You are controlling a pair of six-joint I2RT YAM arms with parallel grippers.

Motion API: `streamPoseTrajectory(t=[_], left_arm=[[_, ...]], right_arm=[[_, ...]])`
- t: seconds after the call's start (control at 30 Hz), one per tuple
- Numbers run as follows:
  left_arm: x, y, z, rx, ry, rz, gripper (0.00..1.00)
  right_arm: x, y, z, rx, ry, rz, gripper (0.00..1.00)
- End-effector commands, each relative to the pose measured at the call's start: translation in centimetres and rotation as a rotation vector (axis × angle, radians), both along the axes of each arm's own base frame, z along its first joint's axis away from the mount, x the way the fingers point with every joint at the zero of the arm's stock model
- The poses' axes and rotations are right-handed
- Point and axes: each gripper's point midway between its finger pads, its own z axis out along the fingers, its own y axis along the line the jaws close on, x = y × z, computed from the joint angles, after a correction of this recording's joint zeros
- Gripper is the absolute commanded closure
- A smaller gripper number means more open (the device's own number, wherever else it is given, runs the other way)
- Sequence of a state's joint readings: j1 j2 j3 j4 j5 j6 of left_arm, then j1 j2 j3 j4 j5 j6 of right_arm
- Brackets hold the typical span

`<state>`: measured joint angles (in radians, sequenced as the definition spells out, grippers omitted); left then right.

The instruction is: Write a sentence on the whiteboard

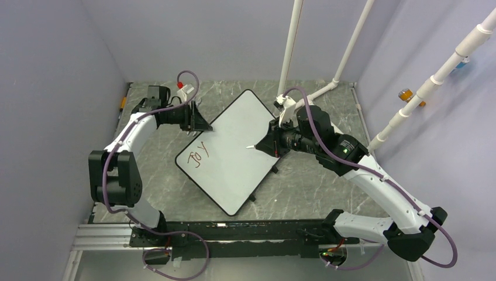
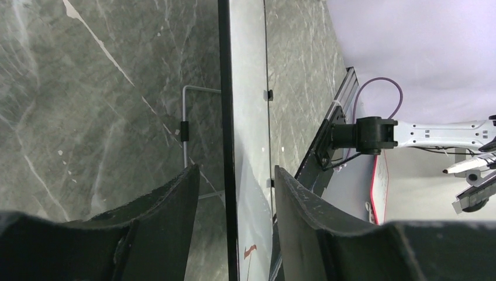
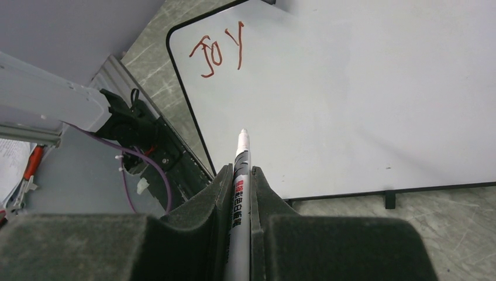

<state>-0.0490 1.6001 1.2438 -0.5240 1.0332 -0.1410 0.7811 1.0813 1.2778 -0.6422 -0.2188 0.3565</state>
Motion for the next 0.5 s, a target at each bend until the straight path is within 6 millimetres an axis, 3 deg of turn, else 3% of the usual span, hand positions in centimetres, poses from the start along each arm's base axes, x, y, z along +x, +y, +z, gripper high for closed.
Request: streamPoseTrajectory(t=[0.0, 0.47], left_arm=[[-0.4, -0.6, -0.1, -0.019, 0.022, -0.03, 0.47], [-1.5, -2.2, -0.6, -0.032, 0.054, -0.089, 0.63]], right_arm=[[-0.1, 0.0, 1.6, 0.046, -0.048, 0.01, 1.0], [-0.3, 0.0, 1.4, 0.049, -0.04, 0.011, 1.0]])
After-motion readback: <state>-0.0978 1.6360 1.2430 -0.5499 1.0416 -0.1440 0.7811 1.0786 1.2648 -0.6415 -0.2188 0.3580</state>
